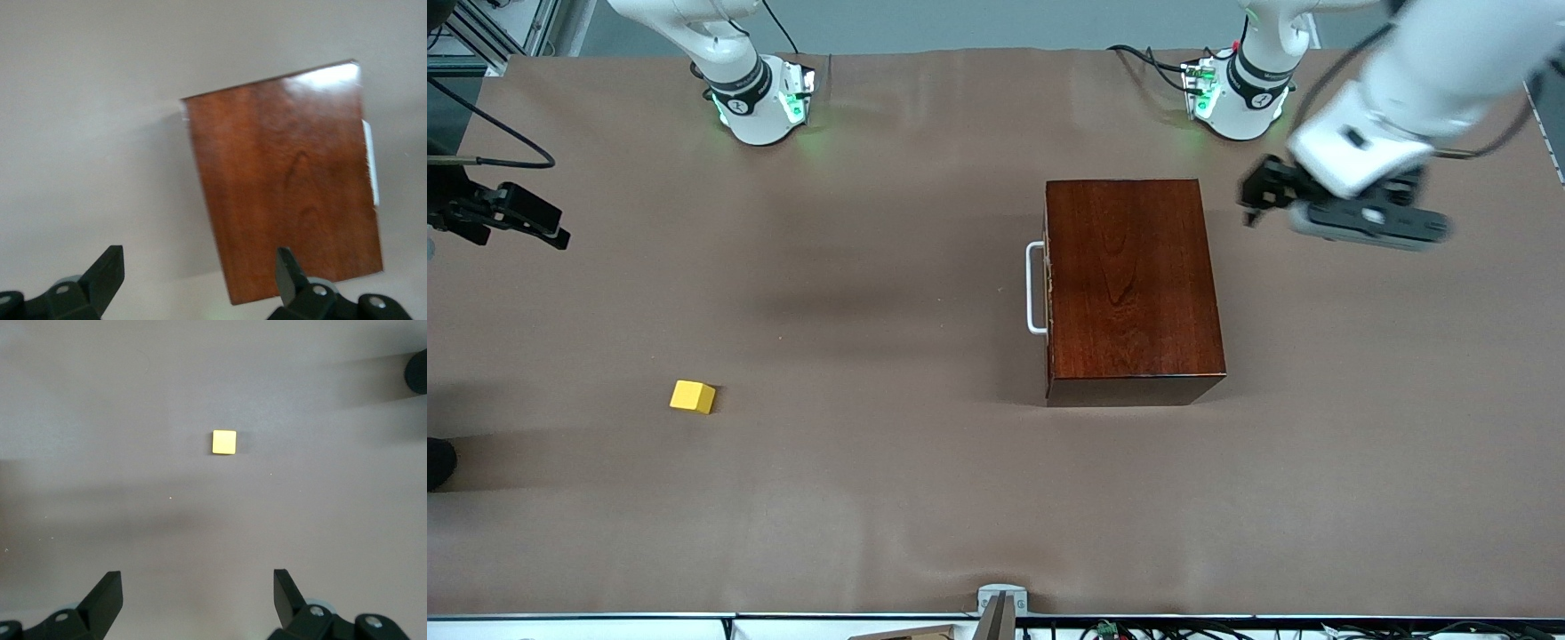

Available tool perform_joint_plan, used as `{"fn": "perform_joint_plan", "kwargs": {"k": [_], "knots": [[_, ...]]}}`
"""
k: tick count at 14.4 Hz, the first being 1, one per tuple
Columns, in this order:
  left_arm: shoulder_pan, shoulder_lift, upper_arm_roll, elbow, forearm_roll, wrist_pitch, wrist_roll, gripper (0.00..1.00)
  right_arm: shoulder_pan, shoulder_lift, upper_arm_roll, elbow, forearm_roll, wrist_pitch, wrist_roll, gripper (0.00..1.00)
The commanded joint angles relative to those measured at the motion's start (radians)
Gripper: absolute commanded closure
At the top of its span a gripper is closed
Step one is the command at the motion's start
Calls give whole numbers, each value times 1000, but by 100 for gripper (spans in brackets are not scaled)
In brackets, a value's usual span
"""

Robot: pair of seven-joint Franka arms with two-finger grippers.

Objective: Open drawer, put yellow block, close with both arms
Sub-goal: 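Move the left gripper to the white drawer handle while the right gripper reaches out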

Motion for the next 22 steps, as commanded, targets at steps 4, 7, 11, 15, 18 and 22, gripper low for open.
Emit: {"fn": "perform_joint_plan", "kwargs": {"k": [4, 7, 11, 15, 18, 22], "knots": [[-43, 66, -198, 62, -7, 5, -179, 0, -2, -1, 3, 1, -10, 2, 3, 0], [-136, 141, -200, 131, -1, 6, -351, 0, -2, -1, 3, 1, -10, 2, 3, 0], [-204, 204, -197, 136, 3, 92, -560, 0, -4, -1, 3, 1, -7, 3, 12, 0], [-302, 311, -191, 141, 134, 204, -715, 0, -1, 11, 1, 1, -6, 3, 13, 0], [-356, 437, -188, 185, 197, 264, -815, 0, 10, 48, 3, -7, -10, 41, 11, 0], [-423, 549, -156, 187, 304, 321, -829, 0, -4, 81, 3, -14, -10, 97, 13, 0]]}}
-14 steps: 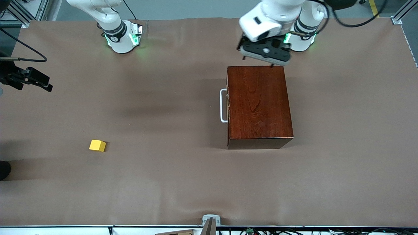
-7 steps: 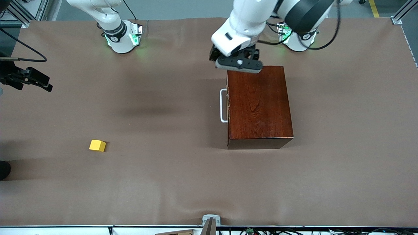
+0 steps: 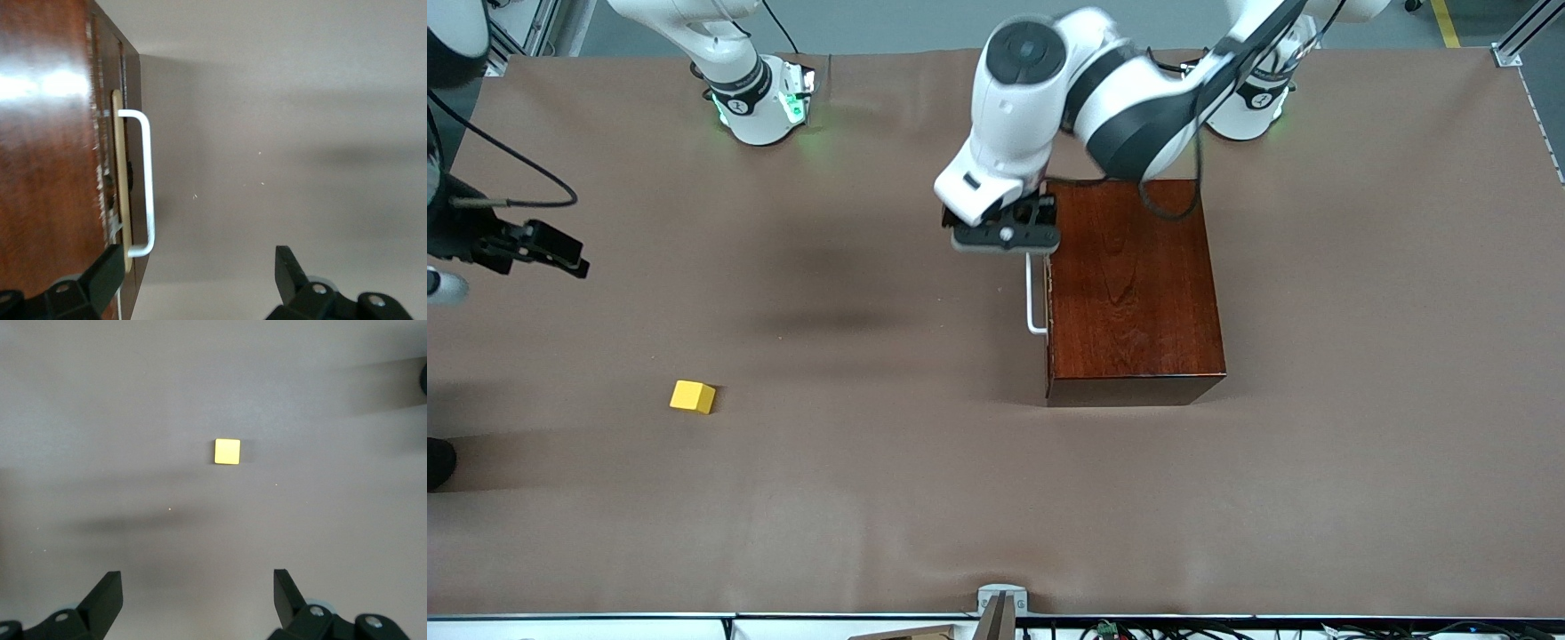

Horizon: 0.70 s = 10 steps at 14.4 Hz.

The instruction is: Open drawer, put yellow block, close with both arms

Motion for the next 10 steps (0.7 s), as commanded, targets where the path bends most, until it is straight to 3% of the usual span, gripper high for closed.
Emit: {"fn": "perform_joint_plan", "kwargs": {"k": [1, 7, 10], "knots": [[-67, 85, 39, 51, 82, -1, -25, 0, -6, 24, 1, 0, -10, 33, 13, 0], [-222, 159, 219, 49, 89, 14, -22, 0, -2, 128, 1, 2, -2, 124, 13, 0], [-244, 164, 239, 46, 90, 13, -24, 0, 15, 171, 3, 6, 4, 127, 15, 0]]}}
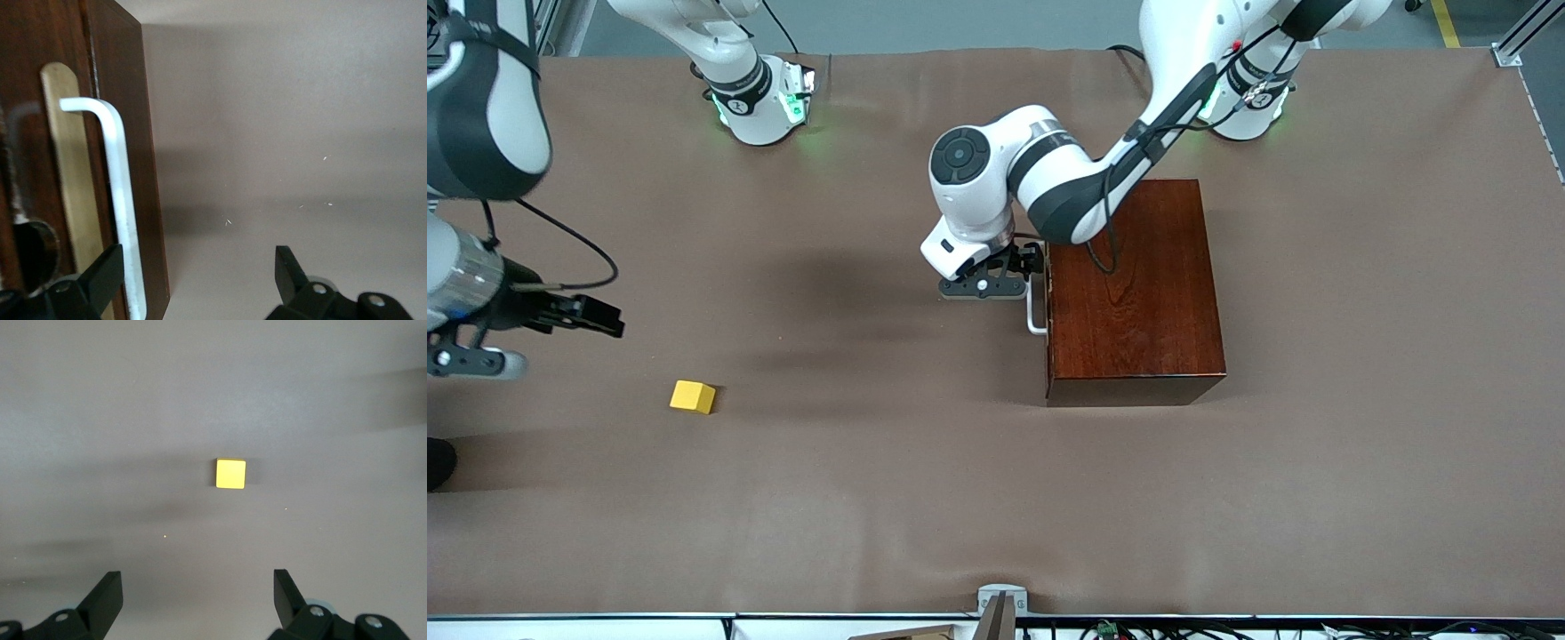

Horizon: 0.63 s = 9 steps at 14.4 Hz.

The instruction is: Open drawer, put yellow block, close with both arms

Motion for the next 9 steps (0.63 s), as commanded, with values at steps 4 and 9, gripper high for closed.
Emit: {"fn": "perform_joint_plan", "kwargs": {"k": [4, 9], "knots": [[-15, 6, 16, 27, 31, -22, -18, 0, 23, 75, 5, 16, 11, 42, 16, 0], [-7, 23, 21, 24, 58, -39, -15, 0, 49, 127, 5, 17, 10, 45, 15, 0]]}}
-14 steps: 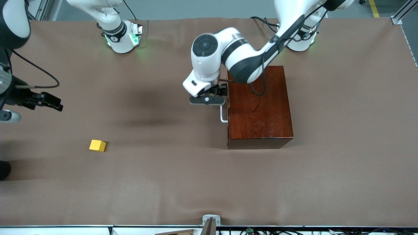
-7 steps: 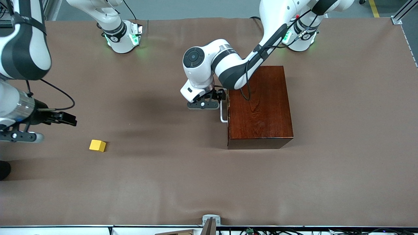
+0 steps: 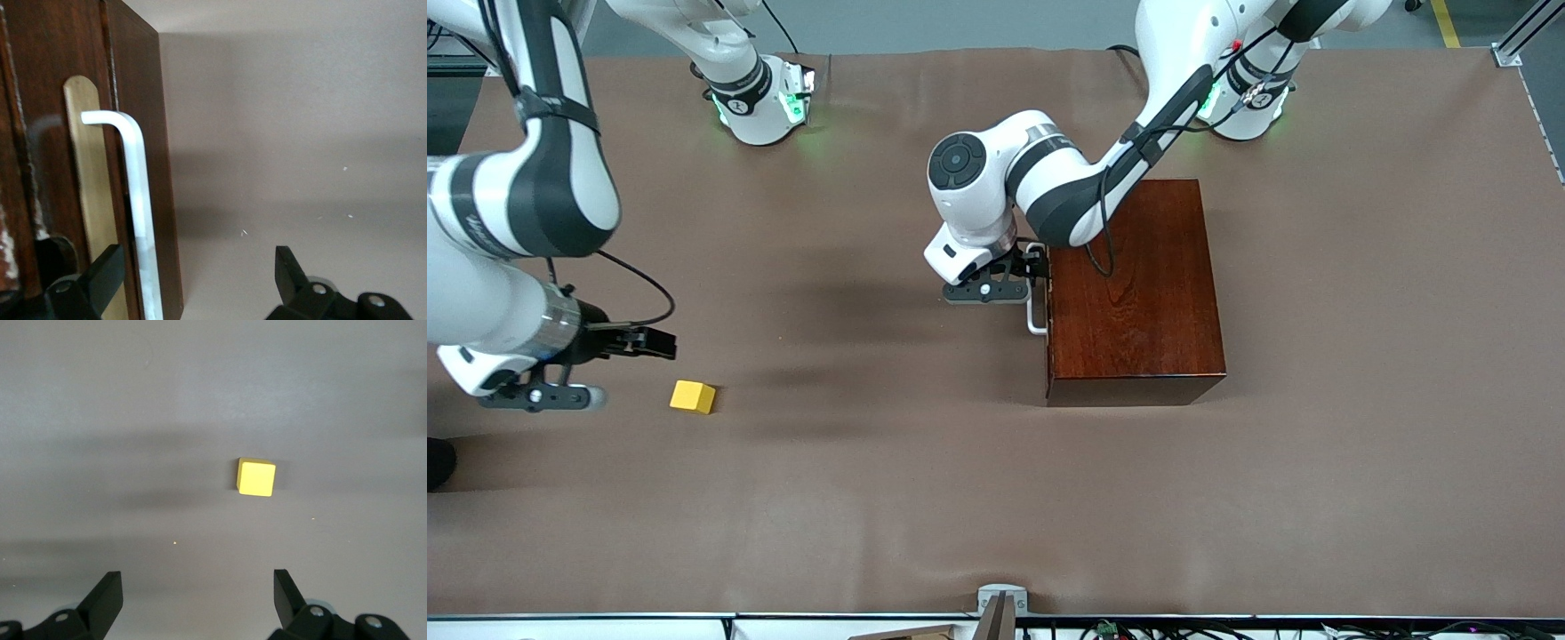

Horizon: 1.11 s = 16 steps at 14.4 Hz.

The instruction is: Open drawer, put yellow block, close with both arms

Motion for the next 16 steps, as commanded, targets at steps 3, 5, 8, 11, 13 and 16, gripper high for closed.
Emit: {"fn": "perform_joint_plan", "kwargs": {"k": [3, 5, 8, 11, 13, 16], "knots": [[-10, 50, 2, 20, 27, -11, -18, 0, -2, 76, -1, 19, 1, 3, 10, 0], [-10, 57, 2, 21, 27, -5, -21, 0, 4, 112, -1, 17, 5, 88, 12, 0], [-10, 61, 2, 23, 27, -2, -21, 0, -1, 127, -2, 5, -1, 96, 9, 0], [-11, 64, 2, 27, 26, 10, -24, 0, -43, 165, -6, -32, -7, 199, 9, 0], [-13, 61, 2, 31, 23, 59, -27, 0, -57, 167, -6, -116, -8, 346, 9, 0], [-14, 62, 2, 31, 21, 119, -27, 0, -76, 167, -9, -216, -10, 518, 9, 0]]}}
